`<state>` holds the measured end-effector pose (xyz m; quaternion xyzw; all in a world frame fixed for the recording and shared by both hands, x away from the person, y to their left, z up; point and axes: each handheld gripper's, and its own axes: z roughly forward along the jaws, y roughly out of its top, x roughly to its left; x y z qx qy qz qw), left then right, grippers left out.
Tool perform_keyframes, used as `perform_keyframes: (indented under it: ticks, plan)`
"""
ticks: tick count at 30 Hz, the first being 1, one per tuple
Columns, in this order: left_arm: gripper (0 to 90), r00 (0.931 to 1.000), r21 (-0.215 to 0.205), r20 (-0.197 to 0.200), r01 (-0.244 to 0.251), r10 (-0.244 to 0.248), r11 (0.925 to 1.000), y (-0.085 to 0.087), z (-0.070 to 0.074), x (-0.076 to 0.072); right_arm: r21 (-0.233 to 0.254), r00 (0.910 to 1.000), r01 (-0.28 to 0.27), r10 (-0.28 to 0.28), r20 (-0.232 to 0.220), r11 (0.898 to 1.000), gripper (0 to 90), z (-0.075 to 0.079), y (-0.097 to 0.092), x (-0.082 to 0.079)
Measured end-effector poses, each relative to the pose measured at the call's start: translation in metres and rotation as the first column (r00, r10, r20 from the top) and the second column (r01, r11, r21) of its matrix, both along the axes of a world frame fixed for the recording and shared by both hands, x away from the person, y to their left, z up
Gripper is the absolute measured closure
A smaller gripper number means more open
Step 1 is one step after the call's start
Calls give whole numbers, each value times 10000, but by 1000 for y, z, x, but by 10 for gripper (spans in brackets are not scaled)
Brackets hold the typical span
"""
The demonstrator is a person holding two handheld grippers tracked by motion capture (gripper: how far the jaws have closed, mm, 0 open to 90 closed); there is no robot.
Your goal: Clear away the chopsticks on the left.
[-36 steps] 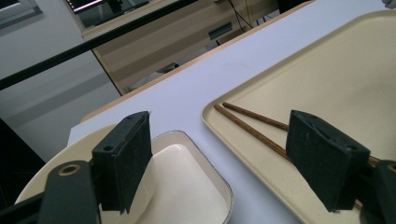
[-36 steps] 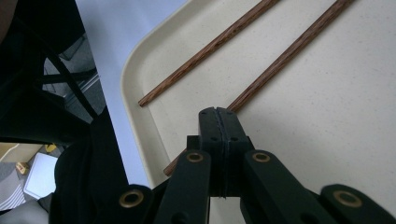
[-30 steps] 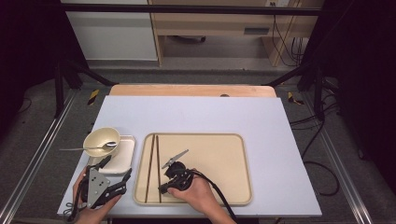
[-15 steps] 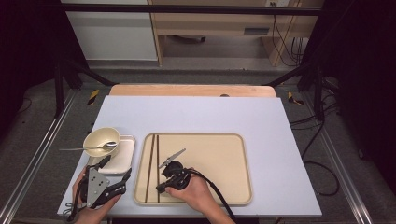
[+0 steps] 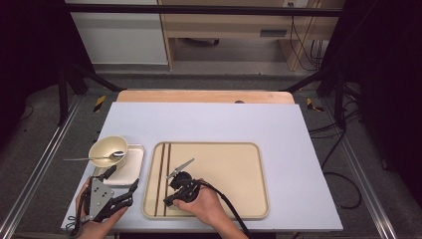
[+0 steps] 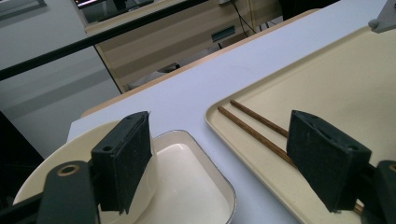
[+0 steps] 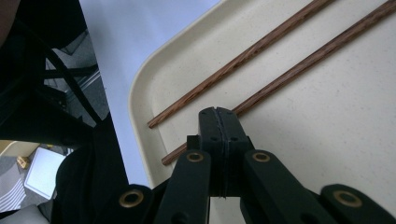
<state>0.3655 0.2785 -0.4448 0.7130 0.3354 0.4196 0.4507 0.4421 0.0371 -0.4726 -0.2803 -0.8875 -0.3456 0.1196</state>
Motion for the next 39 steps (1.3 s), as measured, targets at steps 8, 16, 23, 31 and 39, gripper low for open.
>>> perform_keyframes:
  ticks: [8, 16, 23, 31, 39]
  plan:
    - [218, 10000, -17, 16, 2, -2, 10000, 0, 0, 0, 12, 10000, -30, 30, -40, 10000, 900, 0, 7, 2]
    - [218, 10000, -28, 28, 16, -16, 10000, 0, 0, 0, 14, 10000, 13, -13, -55, 10000, 900, 0, 10, 4]
    - [218, 10000, -21, 19, 29, -29, 10000, 0, 0, 0, 32, 10000, 54, -54, 36, 10000, 900, 0, 11, 6]
    - [220, 10000, -27, 21, 43, -43, 10000, 0, 0, 0, -5, 9998, 205, -205, 81, 9998, 900, 0, 8, 10]
    - [221, 10000, 54, 4, 47, -47, 10000, 0, 0, 0, 58, 9993, 349, -350, 155, 9994, 900, 2, 4, 13]
